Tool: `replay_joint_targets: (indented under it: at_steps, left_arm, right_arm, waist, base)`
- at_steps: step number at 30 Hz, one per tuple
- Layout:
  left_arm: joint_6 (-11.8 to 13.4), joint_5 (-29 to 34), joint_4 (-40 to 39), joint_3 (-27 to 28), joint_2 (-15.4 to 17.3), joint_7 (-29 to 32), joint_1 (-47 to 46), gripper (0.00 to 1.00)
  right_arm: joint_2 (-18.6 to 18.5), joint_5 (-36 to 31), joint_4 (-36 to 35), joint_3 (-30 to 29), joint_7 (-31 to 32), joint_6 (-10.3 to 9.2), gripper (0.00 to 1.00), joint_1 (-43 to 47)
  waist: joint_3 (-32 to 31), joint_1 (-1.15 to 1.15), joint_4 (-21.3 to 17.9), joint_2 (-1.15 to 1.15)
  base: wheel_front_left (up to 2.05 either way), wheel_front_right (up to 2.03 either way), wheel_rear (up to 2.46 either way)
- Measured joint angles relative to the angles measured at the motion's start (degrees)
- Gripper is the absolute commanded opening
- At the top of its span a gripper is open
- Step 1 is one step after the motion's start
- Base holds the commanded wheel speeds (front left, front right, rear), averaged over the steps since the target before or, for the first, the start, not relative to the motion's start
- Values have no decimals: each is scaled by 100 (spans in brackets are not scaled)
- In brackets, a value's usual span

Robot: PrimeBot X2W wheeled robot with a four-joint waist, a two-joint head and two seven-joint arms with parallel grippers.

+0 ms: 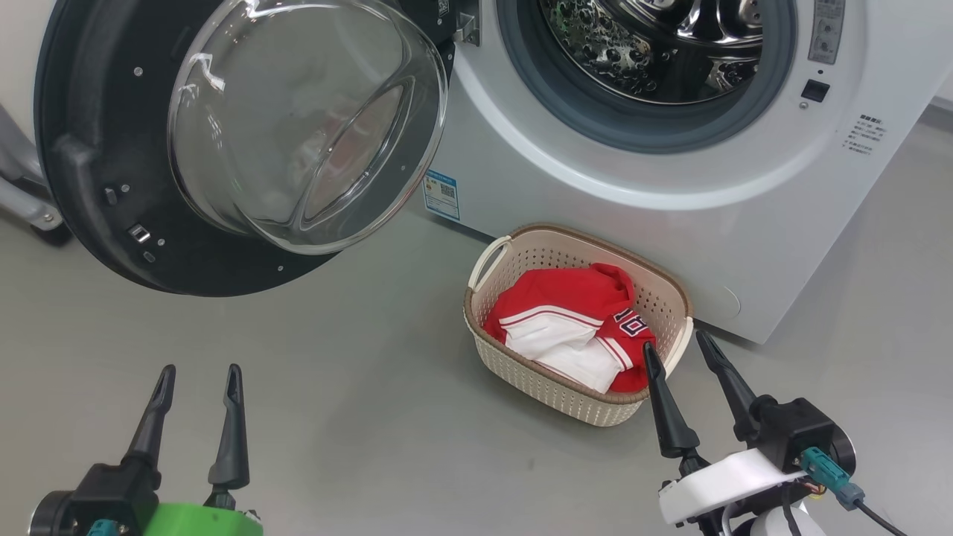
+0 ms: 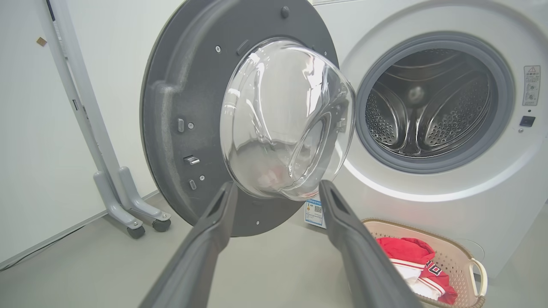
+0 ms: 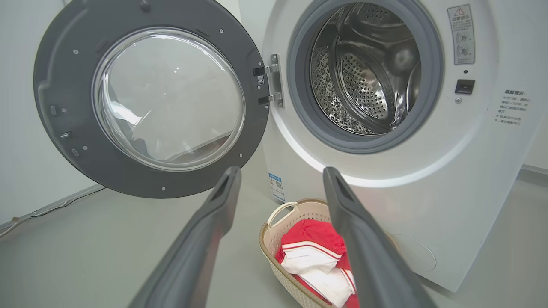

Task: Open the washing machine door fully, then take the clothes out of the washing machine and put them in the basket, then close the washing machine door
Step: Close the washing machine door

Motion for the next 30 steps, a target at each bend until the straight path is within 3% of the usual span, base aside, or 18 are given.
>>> replay_joint_targets:
  at_steps: [30]
  left_arm:
    - [1,-18,-120,19,0,0,120,100]
  right_arm:
    - [-2,69,152,-38,0,30,100,-110]
  waist:
    - [27,0,-24,0]
  base:
    - [0,0,0]
